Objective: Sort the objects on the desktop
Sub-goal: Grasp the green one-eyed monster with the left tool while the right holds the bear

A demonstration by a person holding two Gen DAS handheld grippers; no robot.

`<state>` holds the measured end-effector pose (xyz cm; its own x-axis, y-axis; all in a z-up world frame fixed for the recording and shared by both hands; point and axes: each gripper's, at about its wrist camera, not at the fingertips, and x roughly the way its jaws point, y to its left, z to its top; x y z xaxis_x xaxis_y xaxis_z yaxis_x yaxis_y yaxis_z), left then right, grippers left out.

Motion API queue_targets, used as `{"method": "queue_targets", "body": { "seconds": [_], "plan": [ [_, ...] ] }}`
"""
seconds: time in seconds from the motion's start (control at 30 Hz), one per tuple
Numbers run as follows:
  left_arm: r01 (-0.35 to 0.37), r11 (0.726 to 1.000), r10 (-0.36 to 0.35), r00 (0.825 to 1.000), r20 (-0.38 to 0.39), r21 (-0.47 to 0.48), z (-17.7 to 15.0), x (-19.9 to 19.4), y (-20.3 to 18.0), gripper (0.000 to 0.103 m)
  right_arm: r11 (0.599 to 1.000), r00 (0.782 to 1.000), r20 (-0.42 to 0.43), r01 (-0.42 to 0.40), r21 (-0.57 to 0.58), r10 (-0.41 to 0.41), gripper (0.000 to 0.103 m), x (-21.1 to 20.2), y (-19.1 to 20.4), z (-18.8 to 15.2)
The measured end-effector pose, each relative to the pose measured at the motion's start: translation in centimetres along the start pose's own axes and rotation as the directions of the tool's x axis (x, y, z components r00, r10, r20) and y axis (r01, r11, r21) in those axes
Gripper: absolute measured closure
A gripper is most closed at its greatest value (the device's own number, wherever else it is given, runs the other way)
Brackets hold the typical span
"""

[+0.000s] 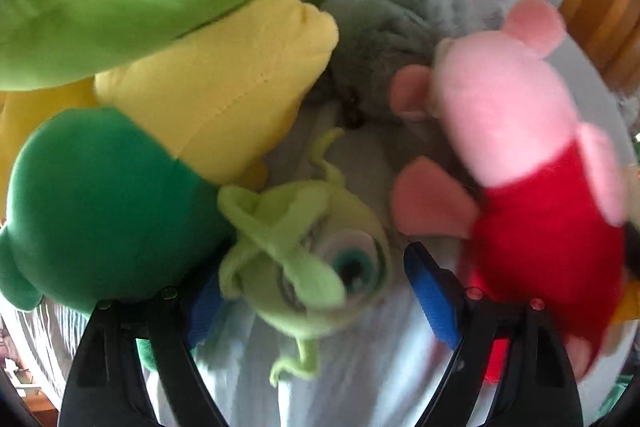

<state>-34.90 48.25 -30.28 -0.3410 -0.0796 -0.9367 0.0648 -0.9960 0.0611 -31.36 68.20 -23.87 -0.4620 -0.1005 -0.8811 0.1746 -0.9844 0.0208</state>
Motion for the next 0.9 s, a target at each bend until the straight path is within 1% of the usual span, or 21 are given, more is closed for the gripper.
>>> {"method": "queue_targets", "body": {
  "seconds": [0.07,0.13,0.17,0.2,0.23,0.37,0.5,0.63,0.73,0.8,0.9],
  "plan": [
    [-0.017,1.0,0.017,1.0,0.008,0.008,0.3,0.5,-0.2,0.018,1.0,1.0,-0.005,-0.005,0.0,0.005,0.058,0.7,-0.5,0.5],
    [-0.009,1.0,0.009,1.0,0.018,0.008,0.5,0.6,-0.2,0.018,1.0,1.0,-0.009,-0.007,0.003,0.007,0.058,1.3,-0.6,0.7],
    [-0.002,1.0,0.002,1.0,0.022,0.005,0.5,0.5,-0.1,0.023,1.0,1.0,-0.011,-0.006,0.005,0.006,0.058,1.5,-0.7,0.8],
    [0.006,1.0,-0.006,1.0,0.027,0.001,0.6,0.3,0.0,0.038,1.0,1.0,-0.013,-0.005,0.006,0.005,0.058,1.7,-0.7,0.8],
    [0.015,1.0,-0.015,1.0,0.025,0.003,0.5,0.1,0.2,0.041,1.0,1.0,-0.014,-0.003,0.004,0.003,0.058,1.8,-0.8,0.9],
    [0.051,0.999,-0.051,0.999,0.018,0.014,0.0,-1.2,0.5,0.042,1.0,1.0,0.002,0.009,0.0,-0.009,0.058,1.0,-0.5,0.8],
    [0.063,0.998,-0.065,0.994,0.089,0.028,-1.1,-5.3,1.0,0.042,1.0,0.999,0.039,0.004,-0.009,-0.004,0.058,-1.3,0.3,0.3],
    [0.074,0.997,-0.079,0.984,0.158,0.033,-2.3,-9.5,1.7,0.042,0.998,0.995,0.092,-0.042,-0.051,0.047,0.058,-4.5,2.5,-0.4],
    [0.063,0.998,-0.065,0.978,0.197,0.017,-3.7,-12.4,3.1,0.042,0.993,0.989,0.117,-0.081,-0.088,0.091,0.058,-6.1,4.4,-1.0],
    [0.046,0.999,-0.044,0.976,0.212,-0.004,-5.5,-13.6,4.3,0.042,0.987,0.985,0.123,-0.108,-0.122,0.123,0.058,-6.9,6.1,-1.5],
    [0.018,0.999,-0.007,0.974,0.228,-0.044,-7.2,-15.3,6.1,0.042,0.974,0.978,0.128,-0.142,-0.174,0.165,0.058,-7.9,8.8,-2.1]
  ]
}}
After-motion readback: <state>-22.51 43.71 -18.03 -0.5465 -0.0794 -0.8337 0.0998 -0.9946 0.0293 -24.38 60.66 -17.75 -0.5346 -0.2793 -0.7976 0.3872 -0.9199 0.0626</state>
